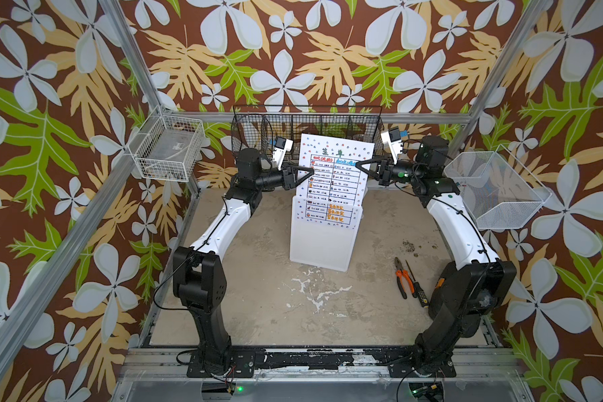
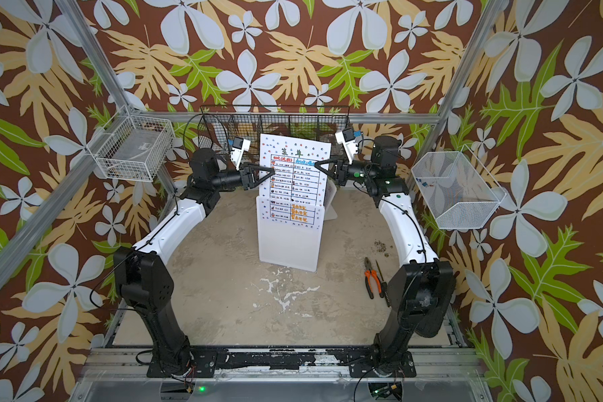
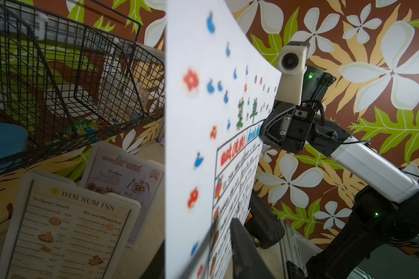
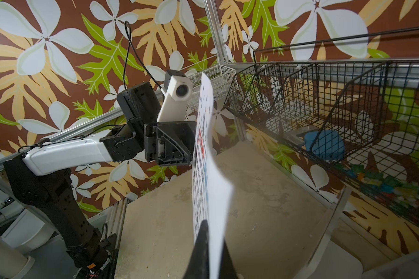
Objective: Insert the menus into the narrow rack
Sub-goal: Insert the menu into the narrow rack.
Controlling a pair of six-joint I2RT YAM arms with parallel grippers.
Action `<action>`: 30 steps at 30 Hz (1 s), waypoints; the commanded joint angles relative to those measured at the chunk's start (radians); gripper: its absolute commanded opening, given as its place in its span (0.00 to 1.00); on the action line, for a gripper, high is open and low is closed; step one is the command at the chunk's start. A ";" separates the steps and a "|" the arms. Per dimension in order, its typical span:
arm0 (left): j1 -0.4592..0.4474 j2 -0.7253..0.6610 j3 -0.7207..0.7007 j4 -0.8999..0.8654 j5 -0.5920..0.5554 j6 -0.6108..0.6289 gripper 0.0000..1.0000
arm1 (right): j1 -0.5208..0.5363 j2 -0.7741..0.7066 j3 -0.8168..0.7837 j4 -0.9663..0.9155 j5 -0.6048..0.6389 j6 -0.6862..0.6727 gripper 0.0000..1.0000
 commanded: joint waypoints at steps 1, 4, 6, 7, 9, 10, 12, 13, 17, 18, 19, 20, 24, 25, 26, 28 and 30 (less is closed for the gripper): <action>0.001 -0.014 -0.007 0.041 0.000 -0.009 0.39 | 0.001 -0.019 -0.032 0.042 -0.013 0.004 0.03; 0.001 -0.020 -0.033 0.062 0.000 -0.019 0.40 | 0.002 -0.036 -0.074 0.057 -0.013 0.006 0.02; 0.002 -0.024 -0.050 0.072 0.000 -0.022 0.40 | 0.002 -0.045 -0.098 0.072 -0.014 0.009 0.02; 0.002 -0.024 -0.057 0.076 0.000 -0.022 0.40 | 0.003 -0.047 -0.107 0.079 -0.015 0.012 0.03; 0.001 -0.024 -0.061 0.079 0.000 -0.024 0.37 | 0.002 -0.048 -0.109 0.089 -0.017 0.021 0.06; 0.001 -0.022 -0.060 0.079 0.000 -0.024 0.35 | 0.002 -0.046 -0.103 0.090 -0.018 0.024 0.08; 0.002 -0.019 -0.049 0.079 0.000 -0.026 0.33 | 0.002 -0.040 -0.083 0.087 -0.018 0.027 0.13; 0.001 -0.017 -0.041 0.077 0.000 -0.027 0.32 | 0.002 -0.036 -0.071 0.085 -0.018 0.028 0.16; 0.001 -0.004 -0.001 0.060 0.000 -0.027 0.32 | 0.002 -0.017 -0.017 0.072 -0.018 0.035 0.18; 0.001 -0.001 0.009 0.056 0.002 -0.027 0.32 | 0.002 -0.013 -0.004 0.068 -0.018 0.036 0.18; 0.002 0.001 0.016 0.053 0.002 -0.026 0.32 | 0.002 -0.008 0.007 0.063 -0.018 0.036 0.17; 0.001 0.004 0.021 0.051 0.002 -0.027 0.32 | 0.002 -0.006 0.013 0.061 -0.018 0.036 0.15; 0.002 0.003 0.021 0.049 0.003 -0.028 0.32 | 0.002 -0.007 0.001 0.059 -0.018 0.035 0.07; 0.002 0.001 0.016 0.050 0.004 -0.027 0.32 | 0.002 -0.009 -0.008 0.062 -0.019 0.035 0.05; 0.002 -0.002 0.010 0.050 0.004 -0.025 0.32 | 0.002 -0.014 -0.017 0.064 -0.017 0.035 0.04; 0.002 -0.007 -0.003 0.052 0.003 -0.022 0.32 | 0.002 -0.022 -0.043 0.073 -0.019 0.035 0.03; 0.002 -0.015 -0.021 0.059 0.002 -0.020 0.32 | 0.005 -0.031 -0.070 0.087 -0.017 0.038 0.02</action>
